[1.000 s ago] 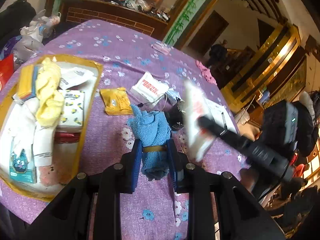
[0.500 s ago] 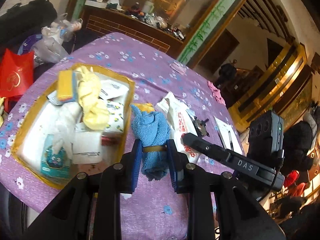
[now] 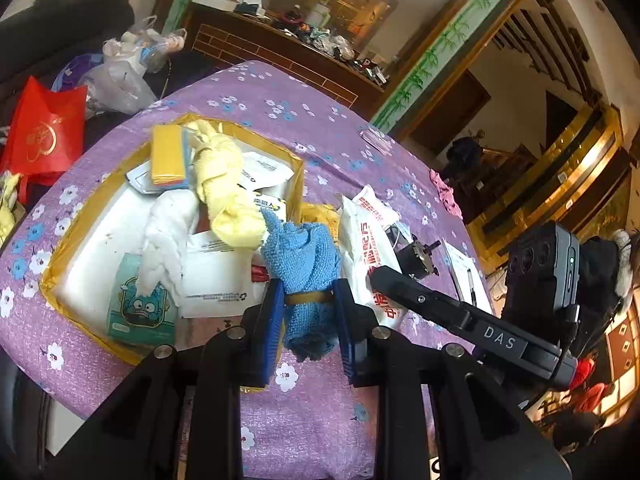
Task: Organize soft objects
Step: 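Carry the blue towel and white-red packet over the foam tray with both tools, then open both tools to drop the blue towel and packet into the tray, then move both tools back toward the remaining white packets beside the black motor, then grasp the white-red packet with the left tool while the right tool grasps the blue-printed packet, then carry both white packets over the foam tray and open both tools, then move both tools back toward the yellow cracker packet and green-printed packet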
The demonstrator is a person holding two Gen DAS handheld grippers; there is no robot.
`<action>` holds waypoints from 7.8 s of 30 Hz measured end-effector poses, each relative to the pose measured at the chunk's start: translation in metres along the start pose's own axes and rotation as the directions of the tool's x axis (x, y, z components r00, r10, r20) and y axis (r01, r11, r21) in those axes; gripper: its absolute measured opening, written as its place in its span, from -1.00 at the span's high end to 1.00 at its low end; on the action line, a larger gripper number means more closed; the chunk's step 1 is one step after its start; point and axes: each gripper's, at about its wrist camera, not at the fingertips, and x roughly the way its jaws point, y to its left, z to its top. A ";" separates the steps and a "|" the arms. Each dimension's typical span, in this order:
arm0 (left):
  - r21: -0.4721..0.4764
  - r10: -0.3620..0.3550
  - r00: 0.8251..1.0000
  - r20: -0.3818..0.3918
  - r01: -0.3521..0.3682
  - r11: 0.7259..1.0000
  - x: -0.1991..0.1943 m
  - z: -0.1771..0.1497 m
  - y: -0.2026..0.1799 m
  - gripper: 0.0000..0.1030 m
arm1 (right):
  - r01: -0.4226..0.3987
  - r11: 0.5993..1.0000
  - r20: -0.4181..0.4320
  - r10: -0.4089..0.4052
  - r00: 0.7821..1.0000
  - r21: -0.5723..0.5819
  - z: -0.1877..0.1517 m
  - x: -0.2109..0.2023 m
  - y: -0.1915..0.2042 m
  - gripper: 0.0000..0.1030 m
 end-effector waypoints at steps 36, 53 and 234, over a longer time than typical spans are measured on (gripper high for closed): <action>-0.122 0.111 0.990 0.092 -0.100 0.987 -0.035 0.022 0.068 0.56 | -0.019 0.999 -0.041 0.017 0.999 -0.046 0.006 0.044 0.032 0.69; -0.093 0.183 0.983 -0.019 -0.184 0.979 0.022 0.020 0.092 0.54 | 0.140 0.990 0.047 -0.139 0.989 -0.021 0.072 0.109 0.028 0.64; -0.074 0.375 0.873 0.312 -0.371 0.926 -0.008 0.014 0.038 -0.36 | 0.010 0.977 0.145 0.022 0.989 -0.213 0.079 -0.008 -0.025 -0.53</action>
